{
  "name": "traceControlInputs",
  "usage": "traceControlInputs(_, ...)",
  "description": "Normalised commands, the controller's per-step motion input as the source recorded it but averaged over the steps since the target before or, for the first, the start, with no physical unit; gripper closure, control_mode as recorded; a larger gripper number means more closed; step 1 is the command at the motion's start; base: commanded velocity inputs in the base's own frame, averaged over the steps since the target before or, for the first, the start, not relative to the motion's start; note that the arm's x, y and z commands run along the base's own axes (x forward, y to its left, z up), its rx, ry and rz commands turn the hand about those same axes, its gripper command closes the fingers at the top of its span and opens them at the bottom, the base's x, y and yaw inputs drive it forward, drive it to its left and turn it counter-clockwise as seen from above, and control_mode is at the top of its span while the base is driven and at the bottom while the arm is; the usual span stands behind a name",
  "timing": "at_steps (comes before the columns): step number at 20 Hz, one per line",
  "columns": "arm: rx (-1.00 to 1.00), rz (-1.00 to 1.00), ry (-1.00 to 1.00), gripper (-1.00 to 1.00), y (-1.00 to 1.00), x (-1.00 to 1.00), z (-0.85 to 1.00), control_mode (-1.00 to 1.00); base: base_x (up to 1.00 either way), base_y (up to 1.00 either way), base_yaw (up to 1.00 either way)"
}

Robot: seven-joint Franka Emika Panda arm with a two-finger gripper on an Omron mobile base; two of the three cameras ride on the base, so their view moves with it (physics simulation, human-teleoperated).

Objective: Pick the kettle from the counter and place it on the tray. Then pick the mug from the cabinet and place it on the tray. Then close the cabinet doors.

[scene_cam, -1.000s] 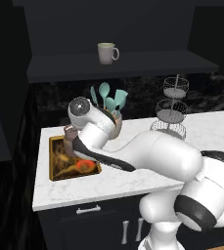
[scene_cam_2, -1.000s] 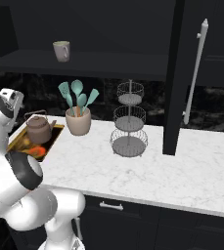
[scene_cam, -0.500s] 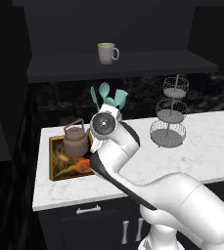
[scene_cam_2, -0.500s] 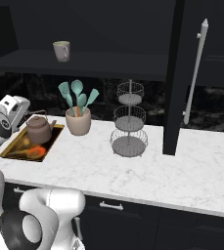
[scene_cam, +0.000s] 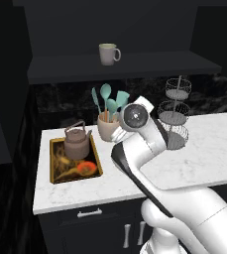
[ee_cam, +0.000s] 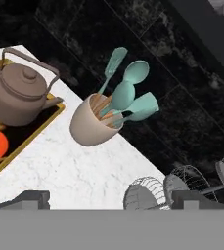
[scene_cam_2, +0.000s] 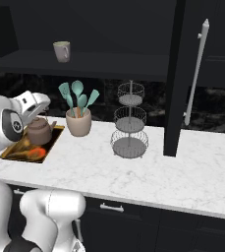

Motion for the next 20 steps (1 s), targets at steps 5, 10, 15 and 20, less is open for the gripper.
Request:
traceControlInputs(5,0.26,-0.21,-0.01,-1.0,-0.71,-0.14,0.45,-1.0,0.0,0.0,0.0)
traceControlInputs(10,0.29,-0.19,-0.2,-1.0,-0.67,-0.14,0.11,-1.0,0.0,0.0,0.0)
traceControlInputs(15,0.31,-0.05,-0.26,-1.0,-0.25,-0.04,0.57,-1.0,0.0,0.0,0.0)
traceControlInputs(20,0.3,0.06,-0.12,-1.0,-0.03,-0.04,0.96,-1.0,0.0,0.0,0.0)
